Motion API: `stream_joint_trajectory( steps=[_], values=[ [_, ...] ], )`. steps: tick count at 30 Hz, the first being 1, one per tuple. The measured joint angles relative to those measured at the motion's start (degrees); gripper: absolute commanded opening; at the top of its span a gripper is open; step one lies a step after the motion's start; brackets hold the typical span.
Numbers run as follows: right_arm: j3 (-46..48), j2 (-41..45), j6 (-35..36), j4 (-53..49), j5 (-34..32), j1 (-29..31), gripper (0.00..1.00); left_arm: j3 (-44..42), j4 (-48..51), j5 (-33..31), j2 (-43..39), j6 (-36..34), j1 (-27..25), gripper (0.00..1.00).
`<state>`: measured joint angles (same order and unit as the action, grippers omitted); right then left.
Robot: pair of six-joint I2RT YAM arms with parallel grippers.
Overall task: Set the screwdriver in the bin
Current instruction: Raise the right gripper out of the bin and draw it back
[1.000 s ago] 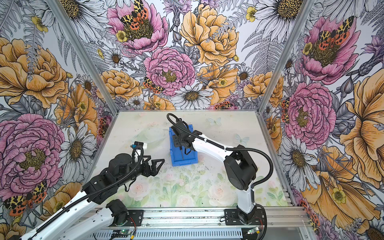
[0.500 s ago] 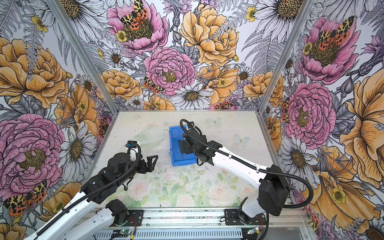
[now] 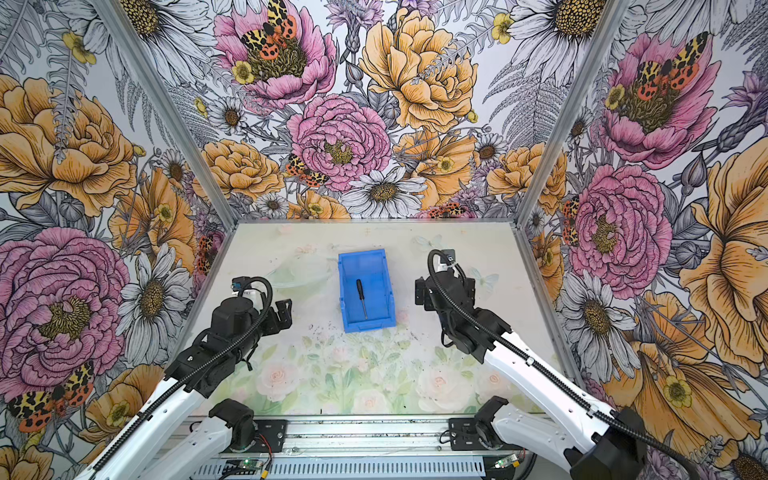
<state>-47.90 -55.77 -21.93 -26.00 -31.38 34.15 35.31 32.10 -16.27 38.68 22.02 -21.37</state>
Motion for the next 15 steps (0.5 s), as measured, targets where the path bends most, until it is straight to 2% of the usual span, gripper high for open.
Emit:
stream_joint_trajectory(
  steps=[5, 15],
  values=[
    [6.91, 4.59, 3.65, 4.2, -0.57, -3.56, 1.0, -2.82, -2.71, -0.87, -1.7, -2.12, 2.84, 0.99],
    [15.41, 9.35, 6.86, 10.51, -0.09, -6.51, 1.0, -6.4, -4.59, -1.16, -8.85, -3.17, 2.93, 0.99]
  ],
)
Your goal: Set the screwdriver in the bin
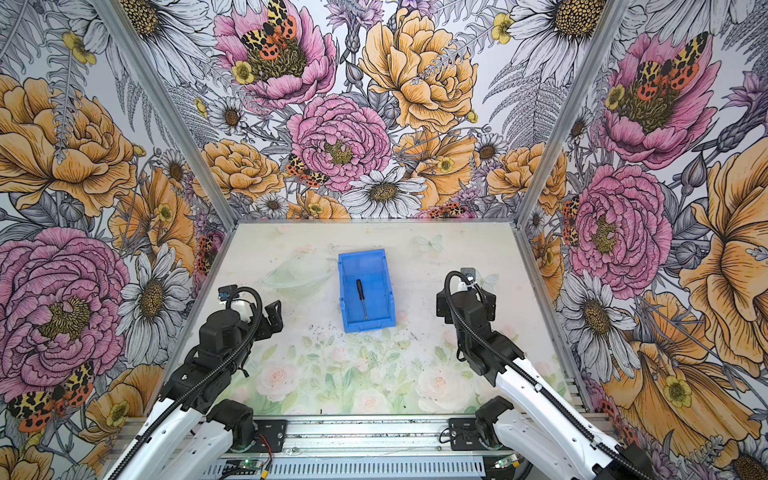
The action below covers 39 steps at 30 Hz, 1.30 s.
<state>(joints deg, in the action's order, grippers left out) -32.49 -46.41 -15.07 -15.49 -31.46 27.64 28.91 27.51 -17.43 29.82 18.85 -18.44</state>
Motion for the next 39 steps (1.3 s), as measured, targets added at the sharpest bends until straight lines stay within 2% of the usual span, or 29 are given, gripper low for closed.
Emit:
stream_joint_trajectory(
  steps=[4, 10, 18, 22, 28, 34, 39],
  values=[
    [3.17, 2.58, 0.72, 1.57, 1.09, -1.99, 1.0, 0.0, -0.57, 0.13, 1.22, -0.98, 0.48, 0.99],
    [11.74, 9.11, 5.38, 6.71, 1.27, -6.08, 1.0, 0.0, -1.81, 0.28, 6.36, -3.48, 1.16, 0.99],
    [20.94, 9.11, 9.64, 15.13, 3.74, -12.46, 0.99, -4.72, -14.23, 0.59, 12.15, -11.74, 3.67, 0.99],
    [21.94, 6.25, 10.69, 20.44, 4.17, -14.1, 0.99, -6.47, -21.77, 1.62, 18.29, -13.46, 7.85, 0.99],
    [21.92, -2.45, 11.37, 30.27, 4.37, -16.5, 0.99, -9.53, -35.6, 4.09, 29.59, -13.03, 14.51, 0.99],
    [20.37, -10.82, 11.54, 36.15, 4.59, -17.97, 0.99, -8.46, -47.04, 6.38, 40.09, -13.18, 15.8, 0.99],
    [19.06, -15.58, 11.5, 41.44, 6.05, -19.1, 1.0, -2.45, -52.68, 8.92, 50.12, -13.81, 16.52, 0.99]
  ],
)
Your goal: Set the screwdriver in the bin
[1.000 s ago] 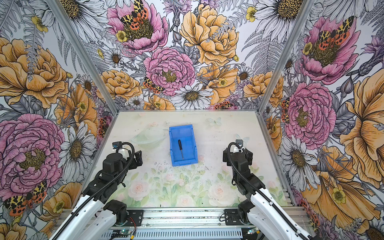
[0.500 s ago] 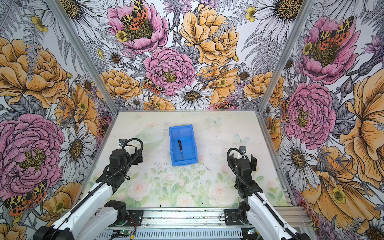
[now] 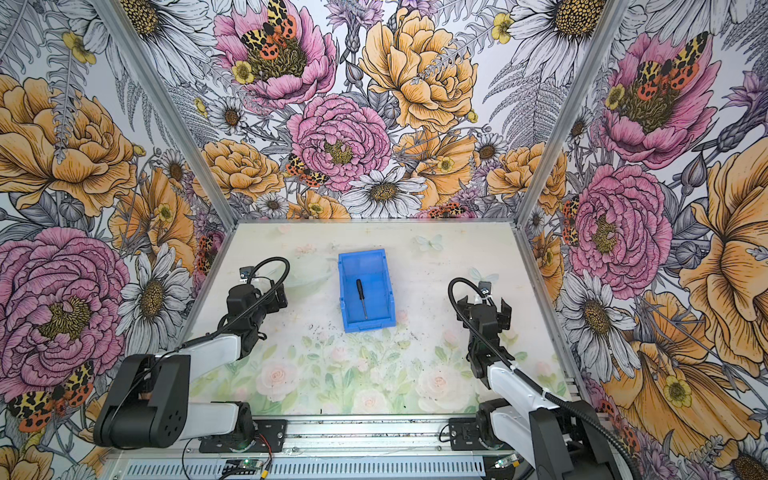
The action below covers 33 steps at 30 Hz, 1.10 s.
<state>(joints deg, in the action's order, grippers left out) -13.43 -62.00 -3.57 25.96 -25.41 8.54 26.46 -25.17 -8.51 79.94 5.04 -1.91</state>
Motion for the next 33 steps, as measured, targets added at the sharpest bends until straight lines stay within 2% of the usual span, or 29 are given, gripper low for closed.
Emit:
stream_joint_trajectory(
  steps=[3, 14, 24, 30, 33],
  values=[
    [-1.44, -3.48, -0.2, 2.25, 0.39, -0.57, 0.99, 3.69, -0.5, 2.16, 2.95, -0.79, 0.33, 0.99],
    [-6.43, -11.23, -0.2, 6.16, 3.78, -3.72, 1.0, 2.8, -3.1, 3.93, 1.62, -4.46, 1.27, 0.99],
    [-11.54, -17.97, -0.17, 6.69, 9.6, -5.99, 0.99, 0.15, -13.73, 5.2, 6.4, -4.57, 4.17, 0.99],
    [-10.95, -24.52, -0.74, 14.86, 12.76, -7.93, 0.99, -4.13, -21.9, 4.92, 8.57, -4.63, 3.39, 0.99],
    [-9.31, -25.55, -1.09, 17.57, 13.44, -8.74, 1.0, -4.46, -23.61, 2.29, 8.81, -4.63, 1.88, 0.99]
  ],
)
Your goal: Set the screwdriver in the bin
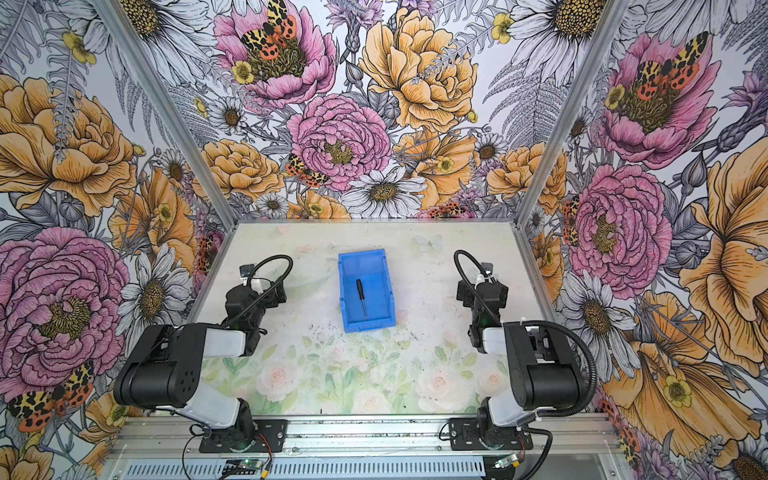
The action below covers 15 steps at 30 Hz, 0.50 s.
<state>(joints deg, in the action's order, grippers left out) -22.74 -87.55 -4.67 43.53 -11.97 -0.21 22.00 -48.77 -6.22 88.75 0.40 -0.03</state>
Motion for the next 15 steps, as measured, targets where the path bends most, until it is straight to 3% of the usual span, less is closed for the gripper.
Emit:
stream_joint_trajectory(
  steps=[15],
  values=[
    [0.22, -0.24, -0.37, 3.1, 1.31, -0.04, 1.0, -0.17, -3.87, -3.67, -0.02, -1.03, -1.62, 0.99]
  ],
)
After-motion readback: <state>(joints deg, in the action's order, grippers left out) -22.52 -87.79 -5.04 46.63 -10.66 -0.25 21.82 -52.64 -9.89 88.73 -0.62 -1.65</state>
